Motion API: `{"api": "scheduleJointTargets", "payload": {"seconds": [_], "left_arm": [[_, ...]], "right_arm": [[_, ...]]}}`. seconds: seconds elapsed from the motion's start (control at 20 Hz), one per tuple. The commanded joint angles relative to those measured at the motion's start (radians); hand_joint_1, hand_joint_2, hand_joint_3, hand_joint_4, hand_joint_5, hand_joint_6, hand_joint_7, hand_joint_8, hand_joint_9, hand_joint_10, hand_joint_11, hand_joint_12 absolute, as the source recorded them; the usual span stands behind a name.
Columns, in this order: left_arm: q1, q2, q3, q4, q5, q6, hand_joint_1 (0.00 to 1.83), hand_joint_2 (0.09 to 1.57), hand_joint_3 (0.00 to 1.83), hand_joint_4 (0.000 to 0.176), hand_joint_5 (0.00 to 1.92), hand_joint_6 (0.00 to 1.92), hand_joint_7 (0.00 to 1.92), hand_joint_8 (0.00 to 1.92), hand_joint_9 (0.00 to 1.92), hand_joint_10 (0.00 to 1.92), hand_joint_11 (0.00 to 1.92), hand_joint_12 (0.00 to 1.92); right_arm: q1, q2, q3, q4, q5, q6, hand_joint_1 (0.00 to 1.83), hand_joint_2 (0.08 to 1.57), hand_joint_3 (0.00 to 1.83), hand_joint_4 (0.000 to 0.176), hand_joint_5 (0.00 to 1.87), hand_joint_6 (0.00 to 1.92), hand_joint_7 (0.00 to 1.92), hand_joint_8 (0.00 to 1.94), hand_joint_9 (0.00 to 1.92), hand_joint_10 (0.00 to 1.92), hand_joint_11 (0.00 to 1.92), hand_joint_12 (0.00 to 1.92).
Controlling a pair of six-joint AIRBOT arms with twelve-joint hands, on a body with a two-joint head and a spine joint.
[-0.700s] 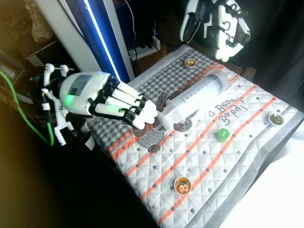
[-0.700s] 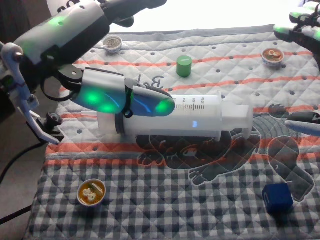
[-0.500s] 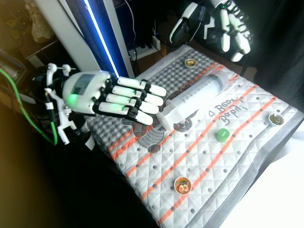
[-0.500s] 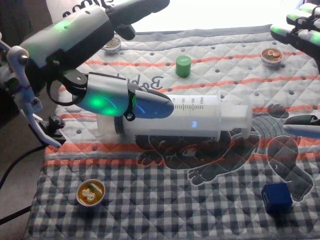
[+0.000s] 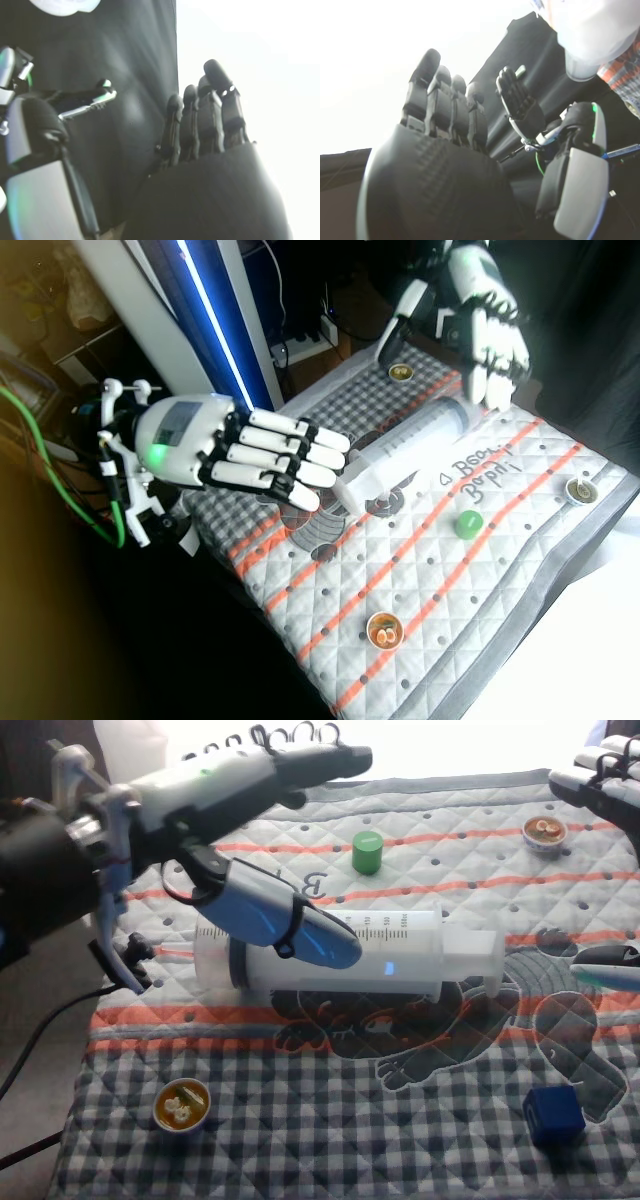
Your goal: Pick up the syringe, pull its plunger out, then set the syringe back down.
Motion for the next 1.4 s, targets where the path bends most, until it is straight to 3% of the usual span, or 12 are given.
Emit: {"api": "scheduleJointTargets", "payload": {"seconds": [0.0,0.15,0.25,0.4,0.6,0.65,0.75,0.85,0.95,1.0,1.05,1.35], "left_arm": [[-0.024,-0.021,0.019,0.047,0.031,-0.006,0.96,0.69,0.00,0.000,0.14,0.00,0.04,0.00,0.02,0.01,0.00,1.05],[-0.025,-0.069,0.057,0.055,-0.053,-0.005,0.98,0.66,0.00,0.044,0.12,0.00,0.04,0.00,0.02,0.01,0.00,0.95],[-0.011,-0.098,0.083,0.055,-0.092,-0.005,0.93,0.66,0.00,0.001,0.14,0.00,0.07,0.00,0.02,0.01,0.00,0.82],[0.018,-0.156,0.142,0.051,-0.157,-0.005,0.84,0.64,0.00,0.012,0.17,0.00,0.17,0.01,0.15,0.04,0.00,1.28],[0.039,-0.226,0.225,0.024,-0.219,-0.006,0.88,0.67,0.00,0.000,0.26,0.01,0.31,0.01,0.26,0.04,0.00,0.93],[0.044,-0.239,0.241,0.017,-0.231,-0.006,0.88,0.69,0.01,0.060,0.26,0.00,0.27,0.01,0.21,0.01,0.00,0.83],[0.053,-0.253,0.262,0.016,-0.257,-0.006,0.93,0.78,0.01,0.068,0.36,0.01,0.27,0.00,0.15,0.00,0.00,0.84],[0.058,-0.268,0.283,0.016,-0.274,-0.006,1.11,0.98,0.02,0.000,0.58,0.02,0.59,0.03,0.49,0.10,0.00,1.36],[0.061,-0.275,0.293,0.016,-0.281,-0.006,1.20,1.12,0.01,0.000,0.77,0.01,0.87,0.03,0.74,0.16,0.00,1.55],[0.063,-0.275,0.293,0.016,-0.279,-0.007,1.32,1.15,0.00,0.000,0.75,0.94,0.94,0.81,0.81,1.13,0.20,1.55],[0.063,-0.275,0.293,0.013,-0.274,-0.007,1.34,1.20,0.00,0.000,0.68,1.20,0.86,1.11,0.77,1.42,0.35,1.59],[0.070,-0.227,0.256,-0.082,-0.136,-0.006,1.35,1.21,0.00,0.000,0.73,1.19,0.81,1.24,0.75,1.54,0.55,1.62]], "right_arm": [[0.006,-0.001,0.006,-0.008,0.127,0.009,0.85,0.88,0.01,0.004,0.28,0.00,0.24,0.00,0.20,0.01,0.00,0.69],[0.006,-0.001,0.009,-0.009,0.127,0.022,0.85,0.91,0.01,0.033,0.30,0.01,0.25,0.01,0.20,0.00,0.00,0.73],[0.007,-0.001,0.010,-0.010,0.127,0.033,0.83,0.92,0.01,0.024,0.29,0.00,0.25,0.00,0.20,0.00,0.00,0.73],[0.010,-0.001,0.012,-0.013,0.127,0.040,0.84,0.92,0.01,0.000,0.31,0.01,0.27,0.01,0.23,0.01,0.00,0.78],[0.014,-0.002,0.012,-0.016,0.129,0.045,0.85,0.93,0.00,0.000,0.33,0.01,0.30,0.01,0.25,0.01,0.00,0.76],[0.014,-0.002,0.012,-0.016,0.130,0.046,0.85,0.94,0.01,0.000,0.35,0.02,0.32,0.01,0.27,0.02,0.00,0.85],[0.014,-0.002,0.013,-0.017,0.136,0.051,0.85,0.96,0.01,0.000,0.37,0.02,0.35,0.01,0.30,0.02,0.00,0.86],[0.014,-0.002,0.015,-0.018,0.142,0.063,0.83,0.97,0.01,0.001,0.38,0.02,0.35,0.01,0.28,0.01,0.00,0.83],[0.014,-0.003,0.016,-0.018,0.146,0.068,0.85,1.00,0.02,0.000,0.40,0.02,0.34,0.00,0.27,0.01,0.00,0.82],[0.014,-0.003,0.017,-0.018,0.147,0.070,0.85,1.01,0.02,0.000,0.41,0.02,0.36,0.01,0.28,0.01,0.00,0.86],[0.014,-0.003,0.017,-0.018,0.148,0.071,0.87,1.02,0.02,0.002,0.42,0.03,0.37,0.01,0.29,0.01,0.00,0.87],[0.010,-0.003,0.019,-0.012,0.150,0.077,0.91,1.07,0.01,0.000,0.46,0.02,0.40,0.01,0.32,0.01,0.00,0.94]]}}
